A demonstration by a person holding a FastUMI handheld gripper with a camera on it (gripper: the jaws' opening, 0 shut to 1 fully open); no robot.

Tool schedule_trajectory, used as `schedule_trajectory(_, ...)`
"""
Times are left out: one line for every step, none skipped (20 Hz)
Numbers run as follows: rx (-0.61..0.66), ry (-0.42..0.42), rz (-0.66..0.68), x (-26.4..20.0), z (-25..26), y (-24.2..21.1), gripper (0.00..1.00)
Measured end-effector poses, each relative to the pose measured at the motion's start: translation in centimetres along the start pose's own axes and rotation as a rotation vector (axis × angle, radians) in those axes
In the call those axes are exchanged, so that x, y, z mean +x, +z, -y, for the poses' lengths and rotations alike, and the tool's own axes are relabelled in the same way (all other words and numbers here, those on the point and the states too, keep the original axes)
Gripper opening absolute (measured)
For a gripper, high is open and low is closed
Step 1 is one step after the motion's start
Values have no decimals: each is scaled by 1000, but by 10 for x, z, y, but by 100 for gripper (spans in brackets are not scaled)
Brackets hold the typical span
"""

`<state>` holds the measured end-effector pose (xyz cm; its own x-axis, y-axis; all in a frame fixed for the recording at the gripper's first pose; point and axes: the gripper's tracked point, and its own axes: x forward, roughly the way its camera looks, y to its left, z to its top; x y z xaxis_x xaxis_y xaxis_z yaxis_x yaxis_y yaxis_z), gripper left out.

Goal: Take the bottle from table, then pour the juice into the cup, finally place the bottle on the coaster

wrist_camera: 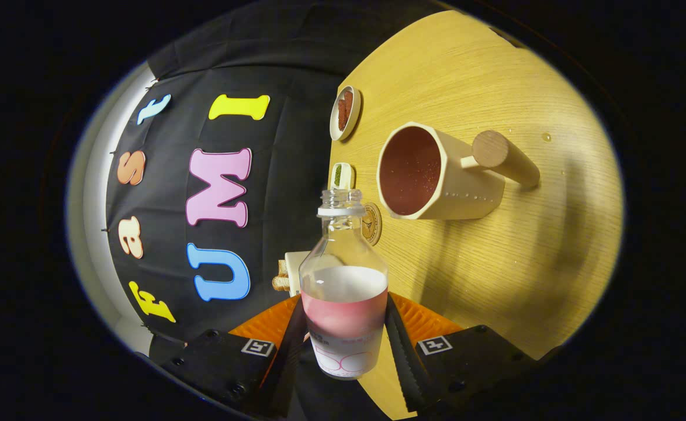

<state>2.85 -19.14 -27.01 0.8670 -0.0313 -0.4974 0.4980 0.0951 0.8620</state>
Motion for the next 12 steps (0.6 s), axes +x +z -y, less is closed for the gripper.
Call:
schedule_trajectory(17, -3, -8, 0, 1, 0, 74)
schedule_trajectory(42, -3, -11, 2, 1, 2, 74)
schedule_trajectory(73, -3, -9, 1, 0, 5, 74)
schedule_trajectory(105, -2, -5, 0, -1, 8, 74)
schedule_trajectory(138, -2, -3, -1, 0, 9, 74)
schedule_trajectory(165, -2, -3, -2, 1, 10, 74)
schedule_trajectory(183, -4, -5, -3, 1, 10, 74)
schedule_trajectory(194, -8, -9, -3, 2, 11, 74)
schedule_trajectory(202, -13, -15, -2, 2, 10, 74)
schedule_trajectory(211, -18, -22, -2, 3, 10, 74)
schedule_trajectory(221, -20, -27, -1, 3, 10, 74)
schedule_trajectory(235, -22, -29, 1, 3, 11, 74)
